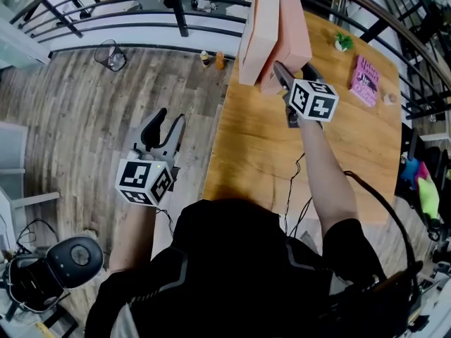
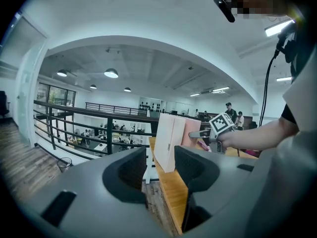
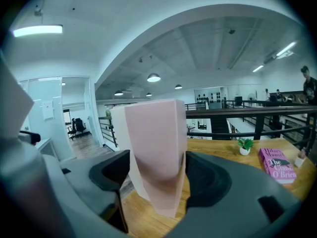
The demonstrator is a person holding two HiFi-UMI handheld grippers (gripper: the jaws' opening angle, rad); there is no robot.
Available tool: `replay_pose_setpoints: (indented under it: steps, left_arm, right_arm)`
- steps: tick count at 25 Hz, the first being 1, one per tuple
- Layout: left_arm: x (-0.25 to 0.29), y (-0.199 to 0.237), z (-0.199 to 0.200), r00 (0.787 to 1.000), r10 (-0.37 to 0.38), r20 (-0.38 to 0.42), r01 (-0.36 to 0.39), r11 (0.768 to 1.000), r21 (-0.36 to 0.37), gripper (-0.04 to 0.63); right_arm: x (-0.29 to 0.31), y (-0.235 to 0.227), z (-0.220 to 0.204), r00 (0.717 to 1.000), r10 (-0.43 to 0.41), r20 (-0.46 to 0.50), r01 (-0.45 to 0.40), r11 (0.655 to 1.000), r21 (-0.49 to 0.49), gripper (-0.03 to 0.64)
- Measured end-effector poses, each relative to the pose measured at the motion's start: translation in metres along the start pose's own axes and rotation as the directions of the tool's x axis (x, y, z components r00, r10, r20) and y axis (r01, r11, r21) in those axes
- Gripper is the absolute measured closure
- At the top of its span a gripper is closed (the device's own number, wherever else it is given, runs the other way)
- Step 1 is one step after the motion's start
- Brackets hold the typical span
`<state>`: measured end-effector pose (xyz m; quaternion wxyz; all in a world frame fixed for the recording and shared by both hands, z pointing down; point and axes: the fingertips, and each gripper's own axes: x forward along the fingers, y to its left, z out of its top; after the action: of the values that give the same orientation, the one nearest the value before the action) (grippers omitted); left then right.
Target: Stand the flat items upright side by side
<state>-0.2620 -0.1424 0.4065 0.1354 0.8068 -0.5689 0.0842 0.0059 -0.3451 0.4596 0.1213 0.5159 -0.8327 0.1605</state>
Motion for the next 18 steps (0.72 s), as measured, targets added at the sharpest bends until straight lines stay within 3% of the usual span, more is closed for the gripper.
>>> replay_pose_setpoints:
  steps: [6, 12, 18]
  left_arm:
    - [0.006, 0.016, 0.0, 1.0, -0.006, -0.015, 0.006, 1.0, -0.003, 0.399]
    - [0.008, 0.016, -0.009, 0.999, 0.003, -0.047, -0.003, 1.0, 0.004, 0.399]
    - [0.001, 0.019, -0.014, 0.999, 0.001, -0.054, -0.001, 1.0, -0.006, 0.399]
  right_arm:
    - [0.003, 0.009, -0.046, 0.989, 0.099, -0.108, -0.106, 0.992, -0.062, 0.252]
    - [0.028, -0.002, -0.083, 0.962, 0.091, -0.259, -0.155, 0.959, -0.237, 0.332]
    - [0.048, -0.003, -0.087, 0.945, 0.151, -0.29, -0.226, 0.942, -0.246, 0.342]
